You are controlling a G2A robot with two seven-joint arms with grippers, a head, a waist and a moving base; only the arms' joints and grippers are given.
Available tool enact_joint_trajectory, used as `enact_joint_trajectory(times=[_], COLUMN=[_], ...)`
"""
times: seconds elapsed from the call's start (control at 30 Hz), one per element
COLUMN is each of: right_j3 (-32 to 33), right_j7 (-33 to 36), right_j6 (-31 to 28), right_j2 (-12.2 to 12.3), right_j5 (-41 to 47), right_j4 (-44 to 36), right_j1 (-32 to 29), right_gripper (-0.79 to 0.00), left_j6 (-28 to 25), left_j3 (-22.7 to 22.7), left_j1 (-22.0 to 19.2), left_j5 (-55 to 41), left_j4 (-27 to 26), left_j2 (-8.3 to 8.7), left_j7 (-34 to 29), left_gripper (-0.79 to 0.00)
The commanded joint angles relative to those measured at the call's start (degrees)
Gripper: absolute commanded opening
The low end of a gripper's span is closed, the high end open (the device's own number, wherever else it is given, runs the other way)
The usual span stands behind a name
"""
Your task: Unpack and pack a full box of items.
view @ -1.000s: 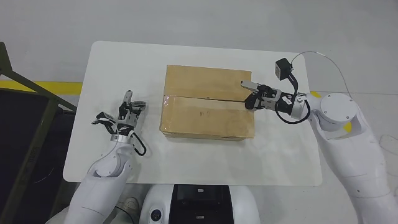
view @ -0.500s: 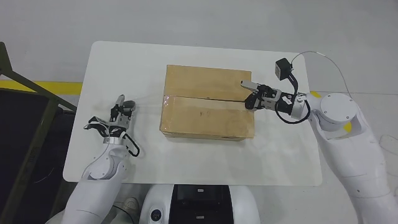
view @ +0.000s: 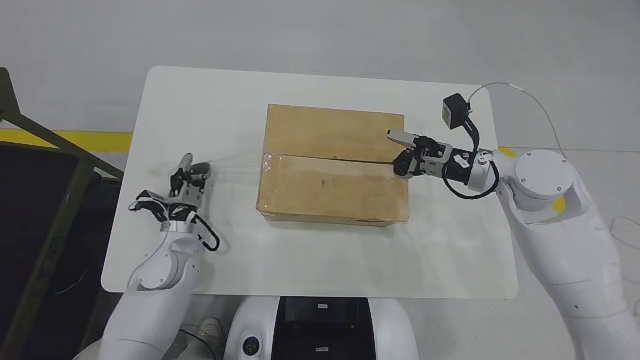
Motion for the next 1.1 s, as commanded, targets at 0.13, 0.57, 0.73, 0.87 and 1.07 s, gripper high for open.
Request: enact_joint_trajectory(times=[0.13, 0.57, 0.73, 0.87, 1.07], right_j3=[0.0, 0.0, 0.0, 0.0, 0.0], right_j7=[0.0, 0.0, 0.0, 0.0, 0.0], right_j6=[0.0, 0.0, 0.0, 0.0, 0.0], right_j2=[0.0, 0.0, 0.0, 0.0, 0.0], right_j5=[0.0, 0.0, 0.0, 0.0, 0.0], right_j4=[0.0, 0.0, 0.0, 0.0, 0.0], right_j1=[0.0, 0.0, 0.0, 0.0, 0.0], right_gripper=[0.0, 0.0, 0.0, 0.0, 0.0], left_j6=[0.9, 1.6, 0.9, -0.4, -1.5], left_j3=[-1.2, -3.0, -3.6, -4.3, -5.3], left_j1=[-0.1, 0.2, 0.7, 1.9, 4.2], left_j5=[-0.1, -1.1, -1.9, -2.0, 0.0], left_j4=[0.4, 0.6, -0.4, -3.0, -9.7], left_j2=[-0.26, -0.95, -1.25, -1.43, -1.62], left_j7=[0.1, -0.4, -0.8, -2.0, -3.2], left_gripper=[-0.508, -0.785, -0.785, -0.785, -0.785])
